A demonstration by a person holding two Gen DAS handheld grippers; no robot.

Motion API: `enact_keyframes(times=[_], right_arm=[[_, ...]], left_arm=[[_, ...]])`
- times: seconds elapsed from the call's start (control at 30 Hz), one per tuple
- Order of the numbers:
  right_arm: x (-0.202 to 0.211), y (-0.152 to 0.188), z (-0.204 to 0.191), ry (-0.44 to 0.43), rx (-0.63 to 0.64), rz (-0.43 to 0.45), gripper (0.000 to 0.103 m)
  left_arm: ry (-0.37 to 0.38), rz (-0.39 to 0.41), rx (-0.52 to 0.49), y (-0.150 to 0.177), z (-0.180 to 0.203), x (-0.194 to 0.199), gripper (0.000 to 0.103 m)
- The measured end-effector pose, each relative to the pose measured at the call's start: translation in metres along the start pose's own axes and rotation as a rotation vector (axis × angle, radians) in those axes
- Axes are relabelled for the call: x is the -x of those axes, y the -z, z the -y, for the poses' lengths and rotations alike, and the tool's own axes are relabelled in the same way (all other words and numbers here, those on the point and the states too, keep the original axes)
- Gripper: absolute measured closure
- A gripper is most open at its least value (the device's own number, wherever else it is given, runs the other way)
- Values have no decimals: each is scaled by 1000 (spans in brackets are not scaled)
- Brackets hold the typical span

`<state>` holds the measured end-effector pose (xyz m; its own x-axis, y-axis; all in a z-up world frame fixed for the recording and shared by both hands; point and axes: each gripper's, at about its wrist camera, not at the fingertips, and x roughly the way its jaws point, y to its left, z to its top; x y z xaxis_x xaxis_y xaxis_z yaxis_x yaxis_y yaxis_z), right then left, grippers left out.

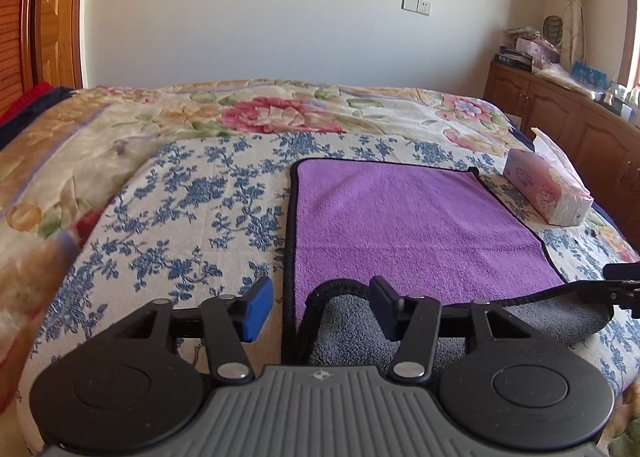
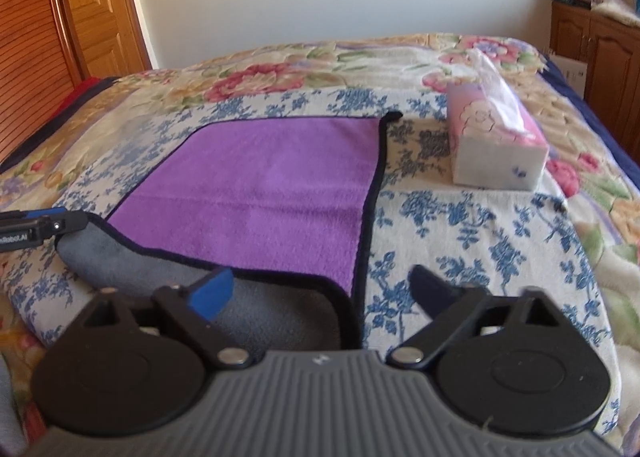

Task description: Fold towel

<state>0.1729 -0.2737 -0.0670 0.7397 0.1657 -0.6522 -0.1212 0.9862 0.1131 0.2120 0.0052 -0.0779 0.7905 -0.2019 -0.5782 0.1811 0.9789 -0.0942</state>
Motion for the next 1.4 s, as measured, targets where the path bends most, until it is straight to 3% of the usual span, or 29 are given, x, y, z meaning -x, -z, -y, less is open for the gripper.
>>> enact_keyframes(times=[0.17,0.23,0.47,0.77,0.97,1.4], right_arm=[[-2,1,0,-34,-15,-36,21],[-3,1,1,-47,-22,-48,28],[-6,1,1,-86,-36,-94,42],[-7,-1,5,-64,-21,-108,70],[-5,-2,10,-45,-17,-106,92],[-3,-4,9,-48,4,-88,99]], left_arm=[[12,-16,-8,2,2,-2,61],[12,-20,-13,3,3,-2,65],[10,-30,-14,4,3,-4,71],[10,-48,-21,6,4,-7,75],[17,-57,-23,7,5,-7,87],[41,-56,-30,7,7,-5,97]])
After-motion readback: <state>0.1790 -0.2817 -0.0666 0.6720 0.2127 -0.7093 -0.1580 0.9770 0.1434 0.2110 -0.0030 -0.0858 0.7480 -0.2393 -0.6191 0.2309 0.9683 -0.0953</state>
